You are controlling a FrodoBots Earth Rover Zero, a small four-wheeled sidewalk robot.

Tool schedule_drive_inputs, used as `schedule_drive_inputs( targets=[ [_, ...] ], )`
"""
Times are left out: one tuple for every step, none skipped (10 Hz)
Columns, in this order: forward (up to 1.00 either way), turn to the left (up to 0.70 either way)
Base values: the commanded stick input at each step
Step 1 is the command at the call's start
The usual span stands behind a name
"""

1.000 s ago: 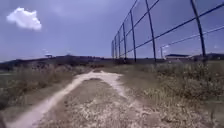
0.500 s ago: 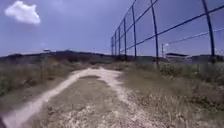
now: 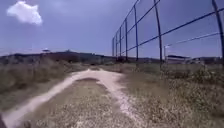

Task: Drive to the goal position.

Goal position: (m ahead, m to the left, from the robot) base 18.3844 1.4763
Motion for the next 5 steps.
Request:
schedule_drive_inputs(
  targets=[
    [0.70,0.00],
    [0.70,0.00],
    [0.70,0.00],
    [0.70,0.00],
    [0.70,0.00]
  ],
)
